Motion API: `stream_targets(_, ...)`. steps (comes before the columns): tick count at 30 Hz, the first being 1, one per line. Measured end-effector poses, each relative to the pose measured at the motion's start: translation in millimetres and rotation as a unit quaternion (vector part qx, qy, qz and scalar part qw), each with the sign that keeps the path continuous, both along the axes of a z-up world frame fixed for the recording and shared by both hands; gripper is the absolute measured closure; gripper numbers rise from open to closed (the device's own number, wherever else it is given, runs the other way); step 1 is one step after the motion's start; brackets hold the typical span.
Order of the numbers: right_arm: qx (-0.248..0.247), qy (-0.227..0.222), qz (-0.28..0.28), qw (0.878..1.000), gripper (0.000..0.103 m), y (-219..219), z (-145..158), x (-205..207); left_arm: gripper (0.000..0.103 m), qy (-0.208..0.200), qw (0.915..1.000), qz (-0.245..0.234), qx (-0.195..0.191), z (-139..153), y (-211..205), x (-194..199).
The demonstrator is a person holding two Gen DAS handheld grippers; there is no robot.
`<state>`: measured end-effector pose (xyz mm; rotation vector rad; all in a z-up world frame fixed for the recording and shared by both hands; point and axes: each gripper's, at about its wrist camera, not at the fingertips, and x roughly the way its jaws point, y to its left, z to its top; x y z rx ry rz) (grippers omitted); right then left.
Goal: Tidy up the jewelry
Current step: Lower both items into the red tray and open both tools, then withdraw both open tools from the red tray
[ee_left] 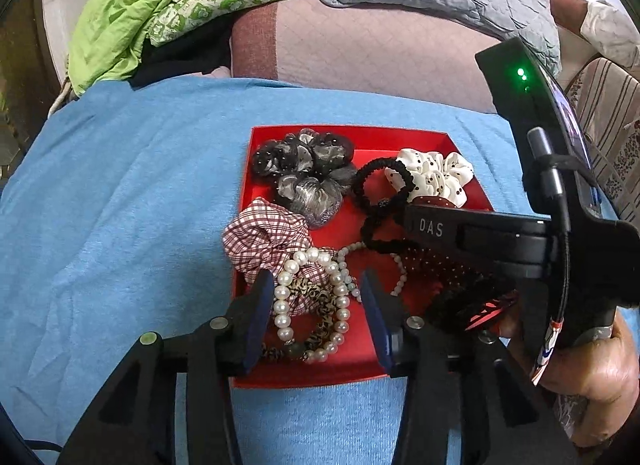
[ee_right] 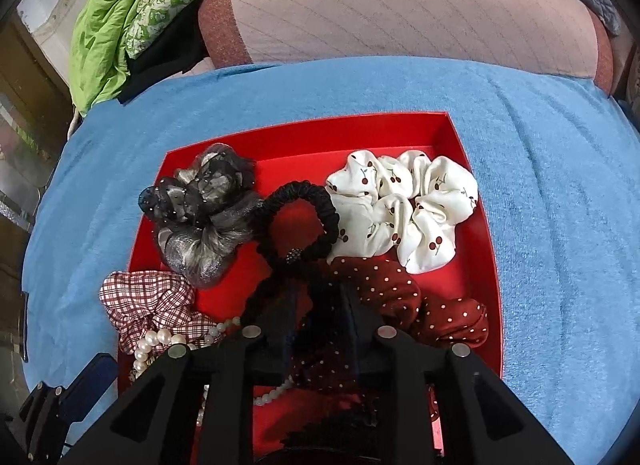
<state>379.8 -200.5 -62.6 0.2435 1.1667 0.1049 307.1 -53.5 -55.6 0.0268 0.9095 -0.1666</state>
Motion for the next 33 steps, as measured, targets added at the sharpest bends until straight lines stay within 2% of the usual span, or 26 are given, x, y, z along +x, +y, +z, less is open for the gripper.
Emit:
stream_targets(7,-0.005,-0.017,0.002,1.0,0.078,3,17,-7,0.057,-0.012,0.9998,0.015,0.003,15,8,-15)
stream_targets(9,-0.004,-0.023,0.002,1.0,0.077,3,23,-10,0.052,-0.018,0.9996,0.019,0.005,21,11,-21)
stream_targets(15,-0.01,-0.044,0.004,0.999,0.074,7,47,-27,0.048,-0.039,0.9987,0.03,0.016,40,20,-45)
stream_targets(23,-0.042,-0.067,0.006,0.997,0.07,14,76,-71,0.044,-0.048,0.9978,0.042,0.017,51,30,-75)
stream_targets(33,-0.064,-0.073,-0.007,0.995,0.069,12,83,-137,0.042,-0.051,0.9974,0.044,0.024,53,35,-116)
